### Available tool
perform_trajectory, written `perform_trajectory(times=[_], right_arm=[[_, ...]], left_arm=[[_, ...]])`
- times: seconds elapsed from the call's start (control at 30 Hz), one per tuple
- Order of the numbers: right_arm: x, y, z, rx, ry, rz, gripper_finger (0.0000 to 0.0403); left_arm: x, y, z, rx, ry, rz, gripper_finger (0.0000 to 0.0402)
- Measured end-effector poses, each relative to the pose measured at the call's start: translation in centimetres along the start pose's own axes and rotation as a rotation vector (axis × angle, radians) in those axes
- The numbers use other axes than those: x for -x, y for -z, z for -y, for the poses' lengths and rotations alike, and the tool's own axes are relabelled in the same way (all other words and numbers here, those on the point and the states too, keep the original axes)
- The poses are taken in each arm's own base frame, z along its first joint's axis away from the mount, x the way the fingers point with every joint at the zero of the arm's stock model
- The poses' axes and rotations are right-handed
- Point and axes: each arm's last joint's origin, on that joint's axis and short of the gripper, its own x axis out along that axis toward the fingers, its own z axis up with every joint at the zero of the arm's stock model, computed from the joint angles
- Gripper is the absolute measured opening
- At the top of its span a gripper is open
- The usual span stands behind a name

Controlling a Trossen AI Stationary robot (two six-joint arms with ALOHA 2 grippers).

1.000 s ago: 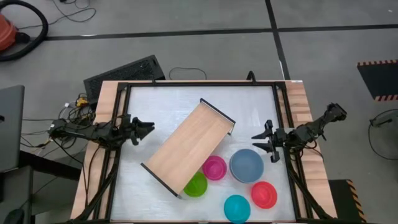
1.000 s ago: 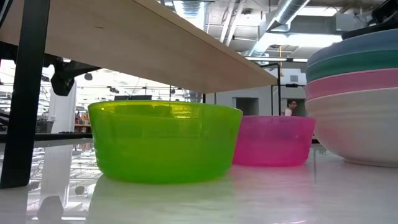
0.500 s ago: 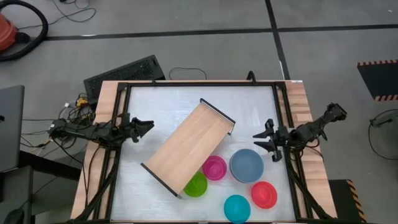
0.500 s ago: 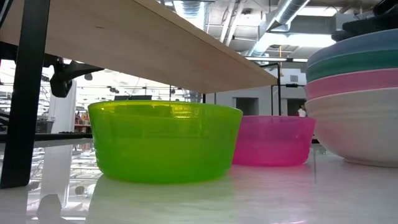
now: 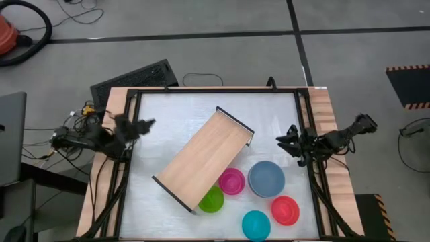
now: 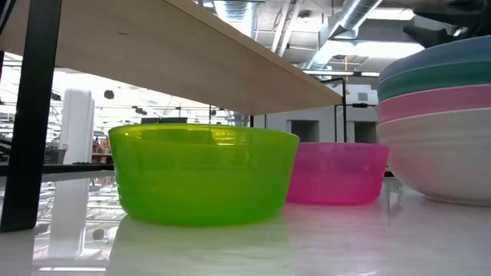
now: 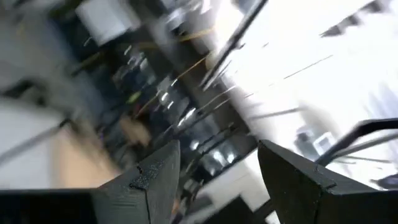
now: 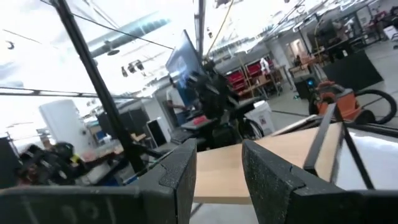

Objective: Place and stack bowls onto a shelf
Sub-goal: Put the blue bowl on the shelf

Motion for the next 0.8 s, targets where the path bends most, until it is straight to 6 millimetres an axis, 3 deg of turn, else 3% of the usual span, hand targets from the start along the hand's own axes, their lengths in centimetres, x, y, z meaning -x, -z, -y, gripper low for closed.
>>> perform_trajectory(times=[0.1, 0.2, 0.3, 0.4, 0.57, 0.7, 0.8], right_arm=[[-0.1, 0.0, 0.2, 0.012, 0.02, -0.001, 0.0156], [-0.1, 0.1, 0.3, 0.02, 0.036, 0.001, 0.0156], [-0.2, 0.0, 0.4, 0.024, 0.046, 0.004, 0.0156], [-0.2, 0.3, 0.6, 0.044, 0.066, -0.015, 0.0156], [-0.2, 0.8, 1.0, 0.085, 0.123, -0.06, 0.0156], [-0.2, 0.6, 1.2, 0.085, 0.194, -0.029, 0.0156], [-0.2, -0.1, 1.2, 0.081, 0.276, 0.014, 0.0156]], left_arm=[[-1.9, -1.8, 3.2, -0.127, 0.018, 0.018, 0.0204], [-5.1, -2.8, 6.8, -0.264, 0.043, -0.011, 0.0204], [-9.5, -2.3, 10.0, -0.429, 0.023, -0.131, 0.0204], [-14.5, -0.5, 12.2, -0.578, -0.071, -0.311, 0.0204], [-21.8, 3.5, 13.4, -0.759, -0.248, -0.687, 0.0204], [-26.9, 6.2, 13.7, -0.822, -0.271, -0.941, 0.0204], [-30.1, 8.0, 13.6, -0.869, -0.256, -1.033, 0.0204]])
